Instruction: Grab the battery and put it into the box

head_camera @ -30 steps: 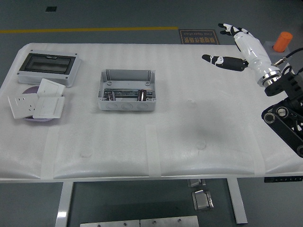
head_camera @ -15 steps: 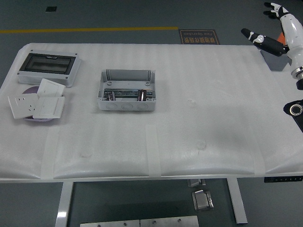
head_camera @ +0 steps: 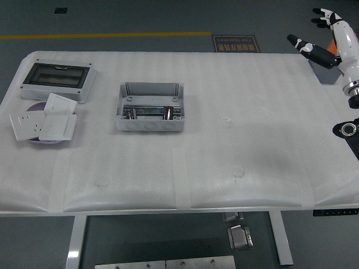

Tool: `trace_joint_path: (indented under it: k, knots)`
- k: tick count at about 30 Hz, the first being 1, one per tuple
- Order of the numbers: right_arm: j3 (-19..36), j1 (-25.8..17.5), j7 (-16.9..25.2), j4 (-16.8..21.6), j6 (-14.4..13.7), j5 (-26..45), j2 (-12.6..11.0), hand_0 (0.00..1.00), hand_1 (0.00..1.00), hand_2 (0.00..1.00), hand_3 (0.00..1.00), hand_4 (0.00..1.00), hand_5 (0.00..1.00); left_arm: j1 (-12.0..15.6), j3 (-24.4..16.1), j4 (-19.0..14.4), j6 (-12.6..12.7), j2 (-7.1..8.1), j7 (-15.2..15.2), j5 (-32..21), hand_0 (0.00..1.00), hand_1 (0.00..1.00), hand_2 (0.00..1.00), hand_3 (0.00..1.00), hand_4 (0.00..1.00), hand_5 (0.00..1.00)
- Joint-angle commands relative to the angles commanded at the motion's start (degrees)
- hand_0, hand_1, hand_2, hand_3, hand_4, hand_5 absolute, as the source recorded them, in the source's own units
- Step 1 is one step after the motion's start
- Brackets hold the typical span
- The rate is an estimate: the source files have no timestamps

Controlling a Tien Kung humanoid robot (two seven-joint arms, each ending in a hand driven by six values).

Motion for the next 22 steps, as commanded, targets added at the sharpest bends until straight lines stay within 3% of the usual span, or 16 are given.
trace_joint_path:
  k: [17, 18, 22]
  knots:
    - [1.86, -1.94, 1.67, 0.82, 1.23, 1.84, 1.29, 0.928, 0.77, 0.77, 0.856, 0.941, 0.627, 0.37, 0.41, -0.04, -0.08, -0.37, 0.19, -0.35, 0.596, 0.617, 0.434, 0.606, 0.406, 0.424]
    - [2.02, -2.05, 1.68, 0.93, 1.22, 1.84, 1.29, 0.927, 0.77, 0.77, 0.856, 0.998, 0.707, 0.46, 0.54, -0.07, -0.05, -0.42, 0.13, -0.41, 0.596, 0.617, 0.434, 0.606, 0.408, 0.424]
    - [2.66, -2.63, 1.91, 1.24, 1.26, 2.59, 1.26, 0.927, 0.77, 0.77, 0.856, 0.998, 0.707, 0.86, 0.11, 0.0, -0.09, -0.47, 0.28, 0.12, 0.596, 0.617, 0.434, 0.606, 0.408, 0.424]
